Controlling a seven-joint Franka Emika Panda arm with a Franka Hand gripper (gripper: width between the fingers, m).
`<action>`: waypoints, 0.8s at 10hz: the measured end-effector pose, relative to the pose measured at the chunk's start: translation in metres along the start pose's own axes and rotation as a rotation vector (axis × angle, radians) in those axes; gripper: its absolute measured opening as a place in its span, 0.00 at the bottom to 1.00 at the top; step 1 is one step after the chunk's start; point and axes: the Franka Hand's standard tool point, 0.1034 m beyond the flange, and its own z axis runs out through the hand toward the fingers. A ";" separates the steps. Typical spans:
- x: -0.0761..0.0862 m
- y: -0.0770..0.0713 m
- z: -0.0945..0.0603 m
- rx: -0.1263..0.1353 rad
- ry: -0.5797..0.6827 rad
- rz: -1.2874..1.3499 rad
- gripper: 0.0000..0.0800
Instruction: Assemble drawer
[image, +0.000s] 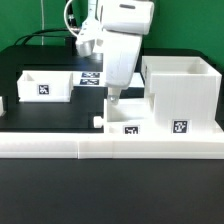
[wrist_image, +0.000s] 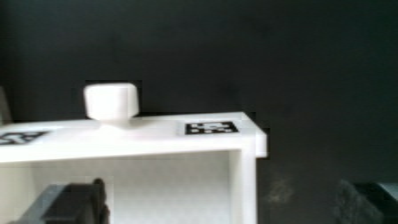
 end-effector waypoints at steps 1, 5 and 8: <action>-0.014 0.001 -0.003 0.000 -0.004 -0.031 0.81; -0.045 -0.002 0.005 0.014 -0.007 -0.059 0.81; -0.063 0.005 0.019 0.038 0.103 -0.116 0.81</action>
Offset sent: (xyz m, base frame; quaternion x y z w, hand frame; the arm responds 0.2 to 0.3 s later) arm 0.0000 0.0000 0.0000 0.0000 0.0650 0.0000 0.9979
